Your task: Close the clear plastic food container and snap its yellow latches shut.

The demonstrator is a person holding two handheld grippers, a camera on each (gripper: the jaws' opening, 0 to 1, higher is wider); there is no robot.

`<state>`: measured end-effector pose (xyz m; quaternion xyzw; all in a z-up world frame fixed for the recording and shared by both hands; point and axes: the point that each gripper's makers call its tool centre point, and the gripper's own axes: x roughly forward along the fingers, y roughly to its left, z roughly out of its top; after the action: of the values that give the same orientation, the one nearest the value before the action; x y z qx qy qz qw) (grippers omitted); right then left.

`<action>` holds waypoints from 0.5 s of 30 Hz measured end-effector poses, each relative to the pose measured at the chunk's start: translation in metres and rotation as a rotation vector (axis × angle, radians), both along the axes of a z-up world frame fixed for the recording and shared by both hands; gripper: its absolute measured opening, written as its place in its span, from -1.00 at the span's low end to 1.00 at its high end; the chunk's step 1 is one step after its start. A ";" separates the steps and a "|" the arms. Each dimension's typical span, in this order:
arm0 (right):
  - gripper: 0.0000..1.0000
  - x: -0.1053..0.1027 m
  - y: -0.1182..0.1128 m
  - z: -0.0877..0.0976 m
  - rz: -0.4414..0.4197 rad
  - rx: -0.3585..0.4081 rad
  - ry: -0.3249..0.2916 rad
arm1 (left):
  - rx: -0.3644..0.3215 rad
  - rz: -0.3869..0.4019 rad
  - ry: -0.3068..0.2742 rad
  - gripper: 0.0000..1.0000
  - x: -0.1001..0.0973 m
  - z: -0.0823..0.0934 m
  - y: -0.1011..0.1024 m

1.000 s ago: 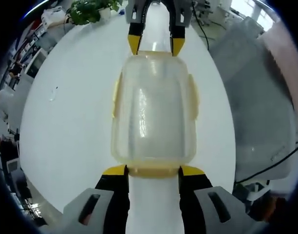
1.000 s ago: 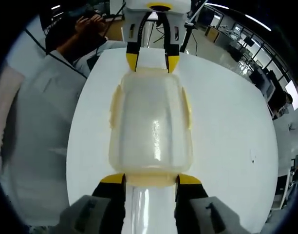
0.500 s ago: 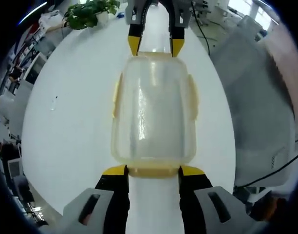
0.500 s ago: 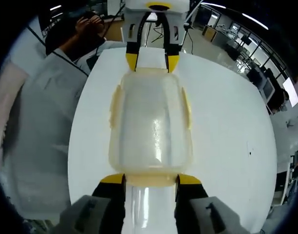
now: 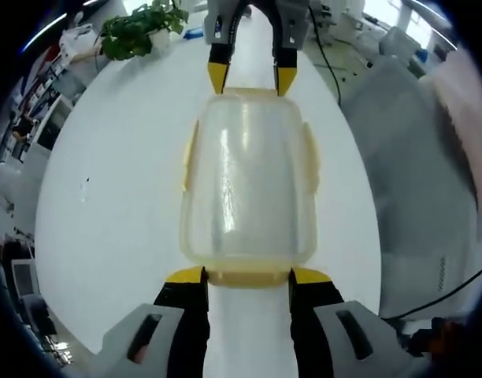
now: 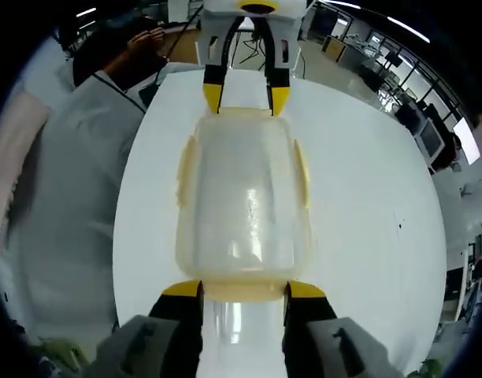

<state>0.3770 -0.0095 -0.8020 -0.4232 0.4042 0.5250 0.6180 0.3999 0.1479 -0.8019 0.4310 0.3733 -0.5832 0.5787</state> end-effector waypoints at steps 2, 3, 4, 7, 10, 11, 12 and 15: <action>-0.26 -0.001 -0.007 0.001 -0.005 -0.006 -0.001 | -0.004 -0.004 -0.001 -0.26 0.000 0.000 -0.006; -0.26 -0.001 -0.012 0.001 -0.008 -0.011 0.001 | -0.005 -0.006 0.000 -0.26 0.000 0.000 -0.009; -0.26 -0.001 -0.014 0.000 -0.009 -0.015 0.001 | -0.006 -0.011 0.001 -0.26 0.001 0.000 -0.013; -0.26 0.000 -0.026 0.000 -0.021 -0.025 0.004 | -0.011 -0.021 0.000 -0.26 0.002 0.001 -0.024; -0.26 0.000 -0.035 0.000 -0.035 -0.030 0.001 | -0.020 -0.031 -0.005 -0.26 0.006 0.001 -0.033; -0.26 0.001 -0.038 0.000 -0.038 -0.031 0.002 | -0.022 -0.036 -0.006 -0.26 0.006 0.002 -0.037; -0.26 0.000 -0.041 -0.001 -0.041 -0.033 0.005 | -0.022 -0.039 -0.004 -0.26 0.007 0.002 -0.039; -0.26 0.000 -0.048 -0.001 -0.048 -0.040 0.010 | -0.025 -0.052 -0.002 -0.26 0.008 0.001 -0.049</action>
<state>0.3771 -0.0576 -0.8028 -0.4230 0.4276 0.5041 0.6198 0.4078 0.0989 -0.8007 0.4338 0.3542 -0.6022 0.5690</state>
